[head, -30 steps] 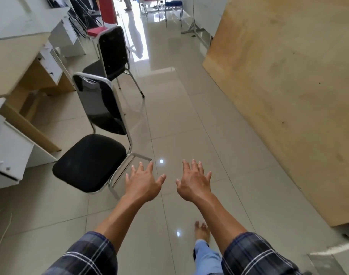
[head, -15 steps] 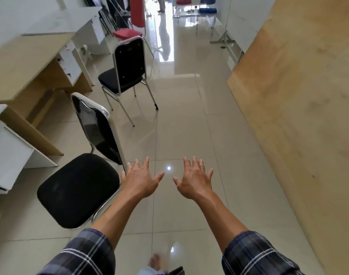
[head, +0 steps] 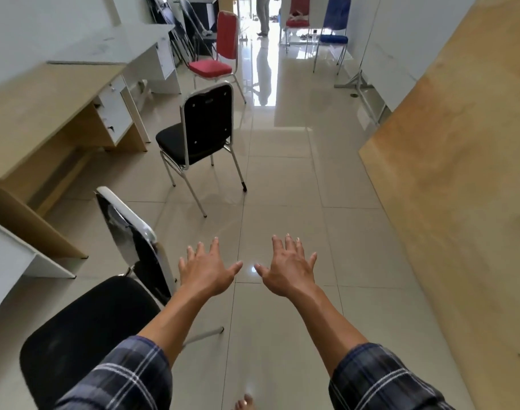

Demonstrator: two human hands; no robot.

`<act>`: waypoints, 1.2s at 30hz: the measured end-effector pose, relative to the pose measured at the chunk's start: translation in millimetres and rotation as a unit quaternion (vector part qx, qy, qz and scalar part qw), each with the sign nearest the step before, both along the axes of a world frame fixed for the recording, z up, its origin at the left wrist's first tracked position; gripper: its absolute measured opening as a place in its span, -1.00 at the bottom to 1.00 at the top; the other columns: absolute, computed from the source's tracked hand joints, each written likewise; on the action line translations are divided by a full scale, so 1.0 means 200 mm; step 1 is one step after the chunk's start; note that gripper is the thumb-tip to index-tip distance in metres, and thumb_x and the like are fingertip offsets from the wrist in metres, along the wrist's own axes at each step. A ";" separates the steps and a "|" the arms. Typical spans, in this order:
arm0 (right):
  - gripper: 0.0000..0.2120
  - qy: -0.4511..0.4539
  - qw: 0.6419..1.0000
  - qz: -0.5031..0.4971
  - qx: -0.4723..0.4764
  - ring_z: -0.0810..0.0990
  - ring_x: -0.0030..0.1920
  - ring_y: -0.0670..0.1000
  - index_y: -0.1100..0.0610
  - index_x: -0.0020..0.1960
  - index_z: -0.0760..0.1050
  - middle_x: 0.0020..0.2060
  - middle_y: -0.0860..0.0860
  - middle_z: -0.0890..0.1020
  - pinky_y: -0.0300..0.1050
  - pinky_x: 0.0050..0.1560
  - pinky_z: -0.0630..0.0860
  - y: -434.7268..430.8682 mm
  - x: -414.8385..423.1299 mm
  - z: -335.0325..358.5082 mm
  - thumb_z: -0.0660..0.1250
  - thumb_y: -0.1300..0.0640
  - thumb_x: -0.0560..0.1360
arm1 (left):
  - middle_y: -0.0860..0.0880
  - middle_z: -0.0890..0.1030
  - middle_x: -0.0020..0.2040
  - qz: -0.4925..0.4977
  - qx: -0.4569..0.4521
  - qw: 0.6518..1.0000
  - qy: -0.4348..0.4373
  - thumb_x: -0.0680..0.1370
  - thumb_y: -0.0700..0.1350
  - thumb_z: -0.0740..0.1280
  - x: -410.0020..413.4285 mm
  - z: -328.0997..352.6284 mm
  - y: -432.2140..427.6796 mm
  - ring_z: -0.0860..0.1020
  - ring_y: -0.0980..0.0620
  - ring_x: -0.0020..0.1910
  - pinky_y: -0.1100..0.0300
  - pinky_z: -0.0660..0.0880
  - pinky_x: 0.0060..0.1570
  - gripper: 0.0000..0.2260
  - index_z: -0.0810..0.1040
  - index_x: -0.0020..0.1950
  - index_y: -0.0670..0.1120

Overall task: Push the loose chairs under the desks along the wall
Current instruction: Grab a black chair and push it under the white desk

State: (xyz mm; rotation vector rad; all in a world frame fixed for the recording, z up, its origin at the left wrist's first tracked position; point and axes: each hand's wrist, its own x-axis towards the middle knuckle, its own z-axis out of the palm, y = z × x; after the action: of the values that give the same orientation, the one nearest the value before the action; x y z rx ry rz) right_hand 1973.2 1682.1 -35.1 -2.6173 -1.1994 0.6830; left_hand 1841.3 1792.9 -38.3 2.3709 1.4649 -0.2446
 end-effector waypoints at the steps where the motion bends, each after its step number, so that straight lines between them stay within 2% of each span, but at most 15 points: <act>1: -0.20 0.001 1.000 0.008 -0.001 -0.15 0.64 0.19 0.05 0.65 -0.08 0.65 0.13 -0.05 0.41 0.52 -0.17 0.07 0.03 0.01 0.18 -0.27 0.59 | -0.15 0.05 0.61 0.004 0.001 1.000 0.006 0.52 0.40 0.13 0.03 0.01 0.07 -0.03 -0.20 0.58 -0.17 -0.03 0.50 -0.19 -0.06 0.62 0.03; 4: -0.19 0.003 0.999 0.035 0.007 -0.14 0.64 0.18 0.06 0.65 -0.07 0.65 0.13 -0.04 0.42 0.53 -0.15 0.27 0.11 0.02 0.19 -0.27 0.58 | -0.15 0.03 0.61 0.031 0.019 0.999 0.012 0.52 0.39 0.13 0.08 0.03 0.22 -0.04 -0.21 0.58 -0.18 -0.05 0.51 -0.20 -0.06 0.63 0.03; 10: -0.17 0.011 0.988 0.152 -0.003 -0.15 0.64 0.19 0.05 0.65 -0.08 0.65 0.13 -0.05 0.40 0.52 -0.15 0.78 0.25 -0.03 0.21 -0.27 0.57 | -0.19 -0.02 0.61 0.138 0.046 0.988 0.048 0.54 0.35 0.15 0.13 0.00 0.57 -0.12 -0.25 0.58 -0.20 -0.13 0.51 -0.21 -0.05 0.63 0.02; 14: -0.17 0.007 0.967 0.255 -0.005 -0.13 0.64 0.19 0.04 0.64 -0.07 0.65 0.13 -0.05 0.41 0.53 -0.15 1.12 0.33 -0.04 0.23 -0.27 0.57 | -0.24 -0.10 0.60 0.248 0.079 0.964 0.052 0.54 0.32 0.17 0.15 -0.01 0.72 -0.19 -0.29 0.56 -0.21 -0.19 0.48 -0.23 -0.04 0.62 0.03; 20: -0.21 -0.001 0.910 0.414 0.013 -0.13 0.64 0.19 0.04 0.65 -0.06 0.65 0.12 -0.05 0.39 0.54 -0.17 1.51 0.28 -0.01 0.21 -0.25 0.59 | -0.24 -0.22 0.59 0.426 0.068 0.902 0.018 0.56 0.23 0.23 0.14 0.01 0.81 -0.22 -0.28 0.56 -0.20 -0.17 0.51 -0.16 -0.21 0.61 -0.04; 24: -0.29 0.029 0.872 0.486 0.051 -0.14 0.64 0.16 0.03 0.64 -0.02 0.65 0.10 -0.04 0.37 0.55 -0.15 1.71 0.09 -0.01 0.16 -0.21 0.62 | -0.17 -0.14 0.61 0.496 0.016 0.868 -0.018 0.57 0.15 0.27 0.04 -0.04 0.86 -0.06 -0.23 0.58 -0.17 0.00 0.52 -0.14 -0.25 0.60 -0.09; 27: -0.32 0.060 0.847 0.524 0.070 -0.14 0.64 0.15 0.03 0.64 -0.01 0.65 0.11 -0.04 0.36 0.56 -0.13 1.85 -0.10 -0.03 0.13 -0.18 0.64 | -0.11 -0.01 0.62 0.519 -0.027 0.852 -0.059 0.60 0.18 0.21 -0.06 -0.09 0.94 0.12 -0.15 0.56 -0.12 0.18 0.48 -0.22 -0.20 0.61 -0.05; 29: -0.33 0.074 0.830 0.549 0.065 -0.15 0.64 0.16 0.03 0.64 -0.02 0.65 0.11 -0.06 0.35 0.57 -0.10 1.91 -0.19 -0.04 0.13 -0.18 0.64 | -0.10 0.19 0.58 0.519 -0.048 0.846 -0.108 0.62 0.23 0.13 -0.10 -0.09 0.97 0.30 -0.11 0.49 -0.05 0.34 0.39 -0.30 -0.11 0.62 -0.01; 32: -0.37 0.076 0.816 0.569 0.072 -0.14 0.64 0.18 0.02 0.62 0.04 0.65 0.11 -0.07 0.34 0.57 -0.04 2.03 -0.30 -0.06 0.12 -0.17 0.64 | -0.06 0.43 0.45 0.514 -0.049 0.838 -0.176 0.64 0.21 0.06 -0.12 -0.06 1.02 0.47 -0.05 0.35 0.08 0.41 0.23 -0.43 0.03 0.61 0.07; 34: -0.40 0.073 0.805 0.584 0.069 -0.12 0.64 0.19 0.02 0.60 0.08 0.65 0.11 -0.07 0.34 0.56 -0.01 2.09 -0.35 -0.08 0.11 -0.17 0.65 | -0.06 0.50 0.38 0.519 -0.052 0.830 -0.197 0.65 0.23 0.01 -0.14 -0.06 1.04 0.51 -0.05 0.30 0.08 0.43 0.22 -0.47 0.13 0.59 0.09; 36: -0.40 0.069 0.797 0.596 0.067 -0.13 0.64 0.19 0.02 0.60 0.11 0.65 0.11 -0.08 0.32 0.56 0.01 2.15 -0.38 -0.09 0.10 -0.18 0.65 | -0.04 0.58 0.28 0.537 -0.042 0.816 -0.210 0.65 0.24 -0.03 -0.14 -0.07 1.05 0.55 -0.06 0.24 0.01 0.47 0.21 -0.52 0.34 0.50 0.09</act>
State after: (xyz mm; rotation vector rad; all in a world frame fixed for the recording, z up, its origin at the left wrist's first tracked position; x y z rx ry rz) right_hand 1897.1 2111.5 -53.2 -1.3621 -2.6513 0.8406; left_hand 1812.6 2002.7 -51.5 1.0869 2.1708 0.4597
